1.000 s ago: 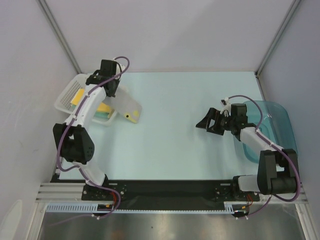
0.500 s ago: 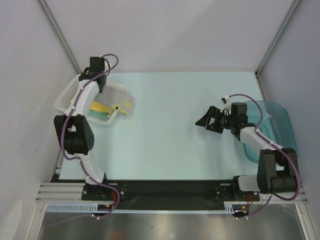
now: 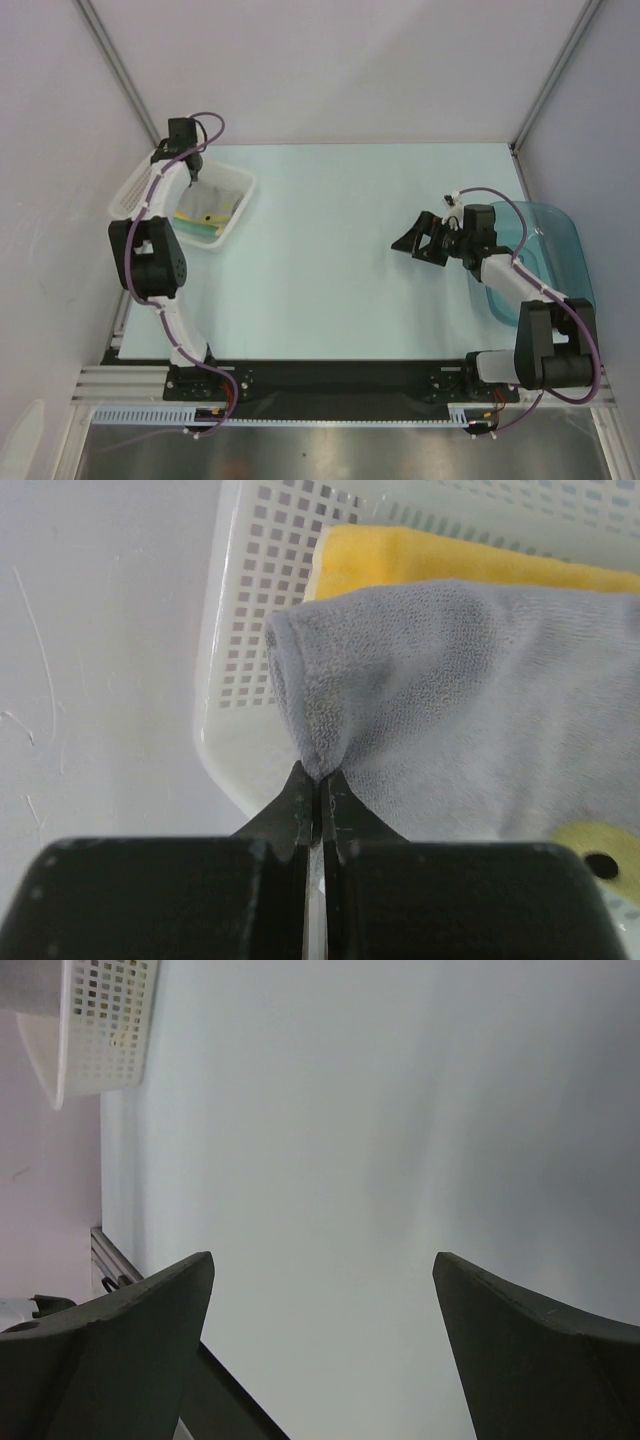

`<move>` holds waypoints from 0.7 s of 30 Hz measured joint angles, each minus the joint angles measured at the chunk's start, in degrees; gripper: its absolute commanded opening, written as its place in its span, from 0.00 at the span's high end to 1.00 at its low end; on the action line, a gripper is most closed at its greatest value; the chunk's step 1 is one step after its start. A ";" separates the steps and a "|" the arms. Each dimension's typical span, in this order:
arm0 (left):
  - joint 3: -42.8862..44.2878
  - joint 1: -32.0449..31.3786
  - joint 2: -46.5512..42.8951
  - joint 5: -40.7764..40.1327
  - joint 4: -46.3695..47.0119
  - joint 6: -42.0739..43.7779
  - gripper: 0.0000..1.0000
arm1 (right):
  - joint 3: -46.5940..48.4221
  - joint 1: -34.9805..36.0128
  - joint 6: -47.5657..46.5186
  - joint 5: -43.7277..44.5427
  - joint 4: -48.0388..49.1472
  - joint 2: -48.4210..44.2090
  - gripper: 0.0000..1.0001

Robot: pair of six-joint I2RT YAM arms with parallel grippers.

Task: Fold and stack the towels
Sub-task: Neatly place the folded towel into the bin

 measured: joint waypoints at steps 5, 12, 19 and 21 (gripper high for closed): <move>-0.72 0.48 0.35 -0.02 4.79 1.03 1.00 | 0.00 0.00 -0.02 0.22 -0.04 0.00 0.00; 1.79 1.79 7.28 -1.66 8.37 1.42 1.00 | 0.00 0.00 -0.46 1.55 -0.09 0.00 0.00; 2.29 3.98 12.52 -6.47 10.51 2.47 0.79 | 0.00 0.00 -0.48 2.67 -0.07 0.04 0.00; 2.80 4.26 13.29 -8.98 11.50 2.73 0.45 | 0.00 0.00 -0.50 2.80 -0.04 0.26 0.00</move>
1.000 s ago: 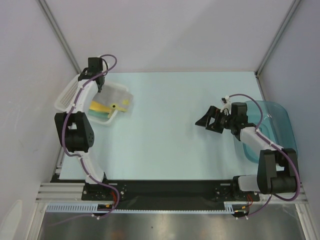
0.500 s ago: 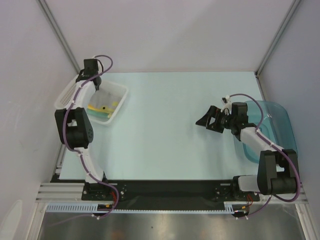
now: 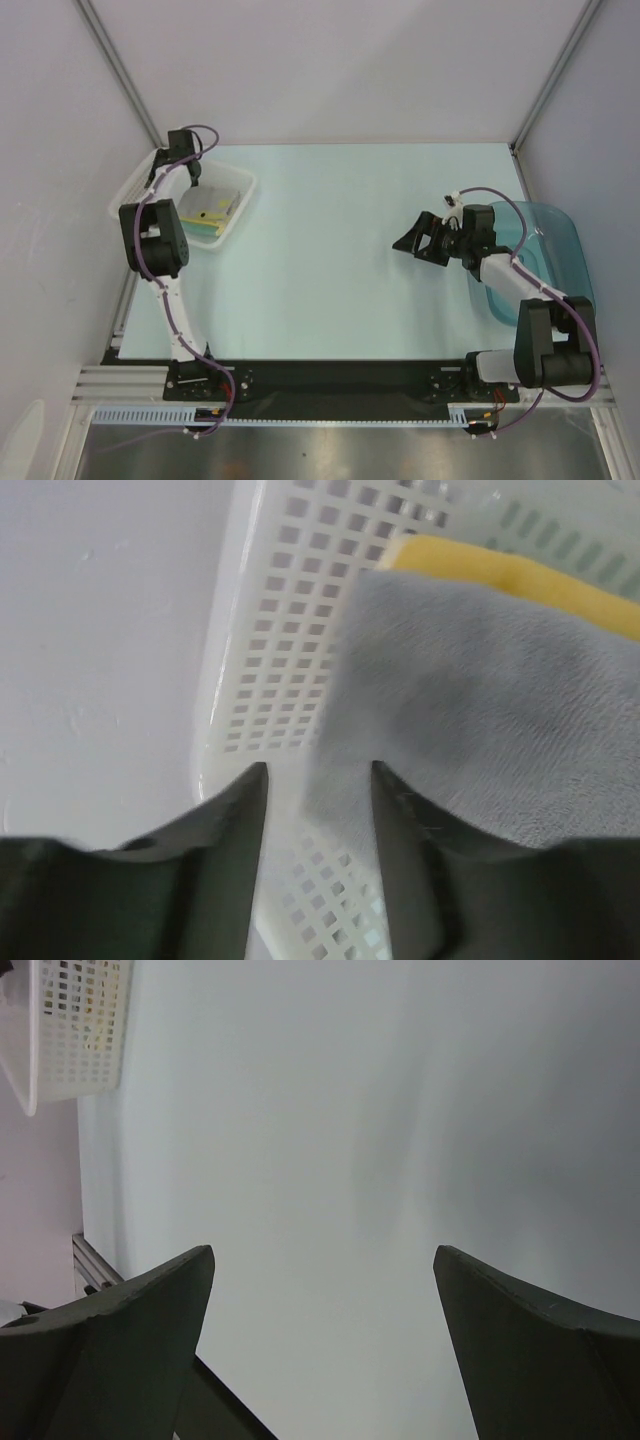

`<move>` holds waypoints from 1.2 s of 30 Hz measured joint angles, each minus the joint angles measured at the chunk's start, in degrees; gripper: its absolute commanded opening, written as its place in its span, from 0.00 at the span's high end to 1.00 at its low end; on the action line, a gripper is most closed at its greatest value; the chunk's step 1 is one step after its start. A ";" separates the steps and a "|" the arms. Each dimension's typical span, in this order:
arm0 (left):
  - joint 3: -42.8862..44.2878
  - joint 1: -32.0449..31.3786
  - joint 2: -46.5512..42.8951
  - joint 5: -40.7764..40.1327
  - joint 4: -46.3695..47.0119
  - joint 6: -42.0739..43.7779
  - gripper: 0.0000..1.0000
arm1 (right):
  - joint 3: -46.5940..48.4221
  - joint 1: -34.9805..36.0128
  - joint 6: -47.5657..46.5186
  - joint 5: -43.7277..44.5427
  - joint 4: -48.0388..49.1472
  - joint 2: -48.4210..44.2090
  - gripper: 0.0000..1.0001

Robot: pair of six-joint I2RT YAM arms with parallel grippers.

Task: Fold and stack the towels
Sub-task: Neatly place the folded towel into the bin

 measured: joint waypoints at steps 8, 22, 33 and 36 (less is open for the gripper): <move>5.14 -0.24 0.00 -2.14 -0.96 -5.42 0.00 | 0.00 0.13 -0.98 1.44 -0.42 0.44 0.00; -3.28 -17.55 -16.52 23.58 -12.33 -23.63 0.00 | 10.99 3.87 -1.01 10.54 -10.01 -5.01 0.00; -28.61 -41.33 -42.27 40.46 -3.30 -33.51 0.00 | 15.85 4.33 2.32 17.51 -19.28 -20.94 0.00; -31.78 -41.81 -49.55 43.91 -1.14 -34.69 0.00 | 15.87 4.33 3.08 17.88 -21.33 -23.39 0.00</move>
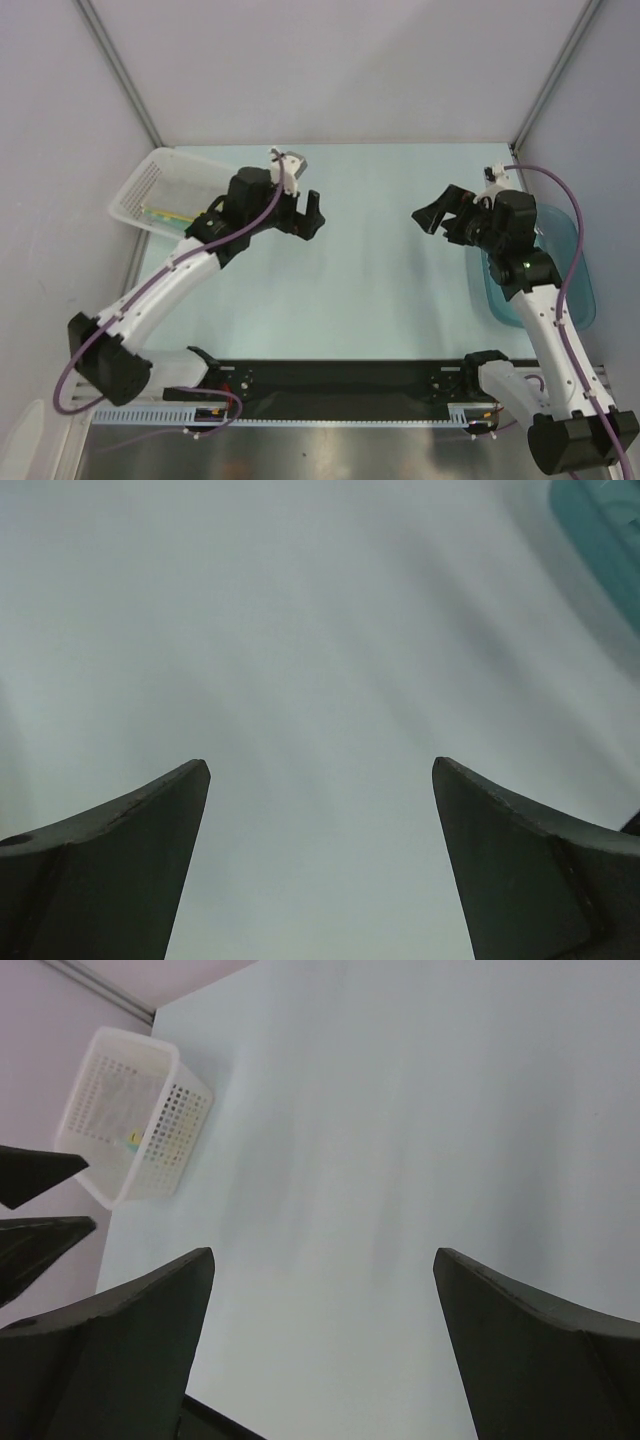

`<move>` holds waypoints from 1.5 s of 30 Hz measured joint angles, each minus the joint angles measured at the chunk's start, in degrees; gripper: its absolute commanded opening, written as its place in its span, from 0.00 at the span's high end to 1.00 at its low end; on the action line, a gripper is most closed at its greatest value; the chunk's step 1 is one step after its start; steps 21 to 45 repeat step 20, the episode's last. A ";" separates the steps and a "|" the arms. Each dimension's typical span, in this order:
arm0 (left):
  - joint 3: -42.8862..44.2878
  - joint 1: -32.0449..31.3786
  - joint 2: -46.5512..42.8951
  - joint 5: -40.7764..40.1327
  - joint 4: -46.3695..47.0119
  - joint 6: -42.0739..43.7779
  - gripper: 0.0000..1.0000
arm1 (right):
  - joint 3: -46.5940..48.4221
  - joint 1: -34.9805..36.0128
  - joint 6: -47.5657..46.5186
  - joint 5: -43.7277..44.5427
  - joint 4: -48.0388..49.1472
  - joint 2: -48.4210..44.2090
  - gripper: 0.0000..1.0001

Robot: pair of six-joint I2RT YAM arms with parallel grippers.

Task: Fold and stack the towels
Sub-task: Neatly place the folded towel into the bin

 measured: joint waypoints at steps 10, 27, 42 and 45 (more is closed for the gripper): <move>-7.39 0.55 -14.56 7.17 7.06 -2.32 0.00 | 0.00 0.00 -1.07 0.07 -3.08 -7.21 0.00; -9.57 0.55 -16.48 9.77 9.05 -4.81 0.00 | 0.00 0.00 -3.02 0.00 -5.09 -7.34 0.00; -9.57 0.55 -16.48 9.77 9.05 -4.81 0.00 | 0.00 0.00 -3.02 0.00 -5.09 -7.34 0.00; -9.57 0.55 -16.48 9.77 9.05 -4.81 0.00 | 0.00 0.00 -3.02 0.00 -5.09 -7.34 0.00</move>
